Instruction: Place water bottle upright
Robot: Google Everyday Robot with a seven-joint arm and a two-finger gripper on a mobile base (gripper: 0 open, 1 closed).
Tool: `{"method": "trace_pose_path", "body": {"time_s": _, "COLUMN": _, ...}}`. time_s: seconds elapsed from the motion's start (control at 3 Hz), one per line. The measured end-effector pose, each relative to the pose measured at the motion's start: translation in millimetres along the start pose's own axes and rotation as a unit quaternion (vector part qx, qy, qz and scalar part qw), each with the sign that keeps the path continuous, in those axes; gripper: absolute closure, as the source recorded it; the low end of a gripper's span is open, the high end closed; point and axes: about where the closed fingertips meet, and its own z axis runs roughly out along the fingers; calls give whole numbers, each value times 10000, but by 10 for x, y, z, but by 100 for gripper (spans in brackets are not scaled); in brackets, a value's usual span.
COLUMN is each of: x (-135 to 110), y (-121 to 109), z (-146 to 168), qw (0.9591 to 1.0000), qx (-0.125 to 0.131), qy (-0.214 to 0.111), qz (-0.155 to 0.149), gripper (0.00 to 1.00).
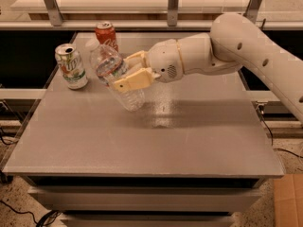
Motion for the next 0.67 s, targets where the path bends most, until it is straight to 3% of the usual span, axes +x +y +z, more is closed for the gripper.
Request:
{"method": "trace_pose_path", "body": {"time_s": 0.33, "x": 50, "y": 6, "z": -59, "qw": 9988, "qx": 257, "qy": -409, "qz": -1, "gripper": 100}}
{"method": "trace_pose_path", "body": {"time_s": 0.67, "x": 98, "y": 11, "z": -122, "qw": 9947, "qx": 529, "qy": -884, "qz": -66, "gripper": 100}}
